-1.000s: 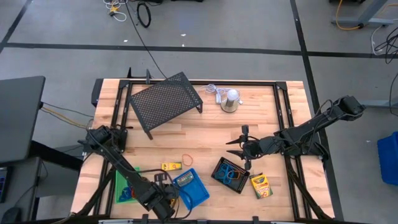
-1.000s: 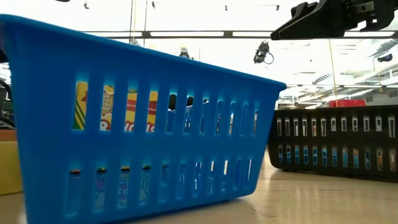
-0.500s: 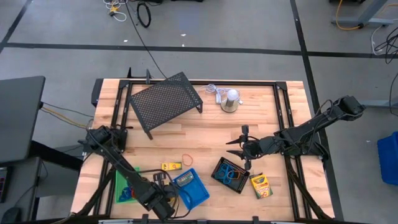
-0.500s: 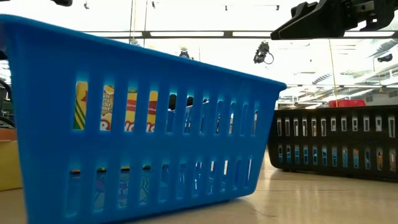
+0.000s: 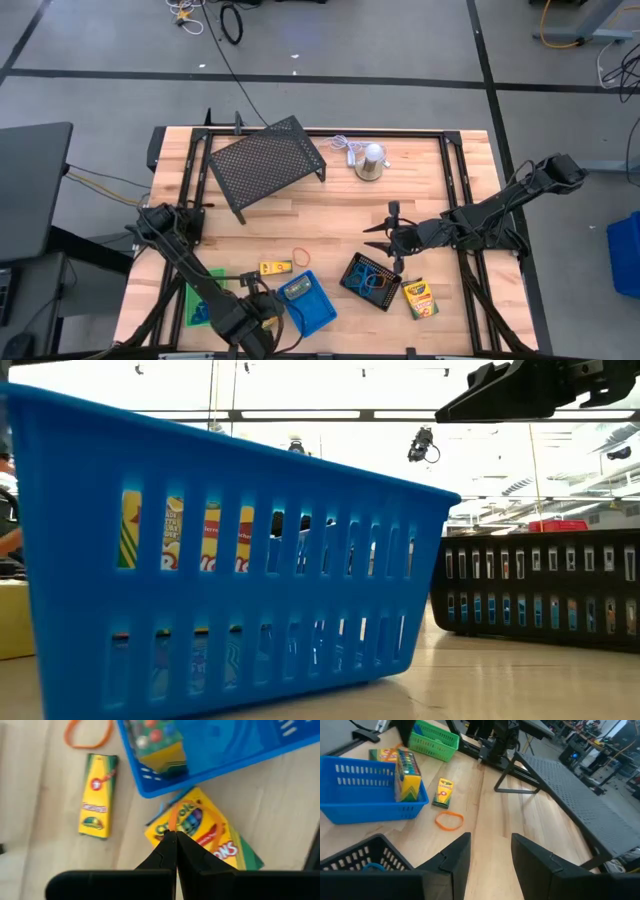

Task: Pick & Place Office Desk Supplies
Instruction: Put the orange rubber band into the black bin

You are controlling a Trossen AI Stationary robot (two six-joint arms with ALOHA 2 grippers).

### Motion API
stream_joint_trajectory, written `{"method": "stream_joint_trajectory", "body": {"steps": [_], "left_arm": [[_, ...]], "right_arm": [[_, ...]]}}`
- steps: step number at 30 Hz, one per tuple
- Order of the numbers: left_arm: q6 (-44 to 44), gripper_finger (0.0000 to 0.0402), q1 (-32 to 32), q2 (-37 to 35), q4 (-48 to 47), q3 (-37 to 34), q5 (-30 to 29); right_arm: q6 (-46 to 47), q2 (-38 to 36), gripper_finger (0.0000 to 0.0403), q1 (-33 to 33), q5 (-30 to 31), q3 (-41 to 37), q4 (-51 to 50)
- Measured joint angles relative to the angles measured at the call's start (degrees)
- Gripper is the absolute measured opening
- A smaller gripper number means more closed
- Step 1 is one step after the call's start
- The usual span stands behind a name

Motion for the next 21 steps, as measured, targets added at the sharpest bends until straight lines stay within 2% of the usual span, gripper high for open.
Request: {"method": "stream_joint_trajectory", "body": {"steps": [4, 13, 17, 21], "left_arm": [[-1.51, 0.0001, -0.24, -0.02, -3.38, 0.98, -1.03], [-8.22, 0.0001, -0.99, -0.04, -13.58, 0.98, -1.25], [-11.44, 0.0001, -1.45, -0.29, -18.33, 0.98, -4.73], [-13.51, 0.0001, -1.46, -1.58, -19.2, 0.98, -12.04]], "right_arm": [[0.96, 0.0, 0.0151, 0.0, -2.99, 0.0, -0.01], [1.87, 0.0, 0.0151, 0.0, -3.32, 0.0, 0.15], [1.87, 0.0, 0.0151, 0.0, -5.06, -0.02, 1.81], [1.61, 0.0, 0.0151, -0.39, -7.92, -0.02, 5.25]]}}
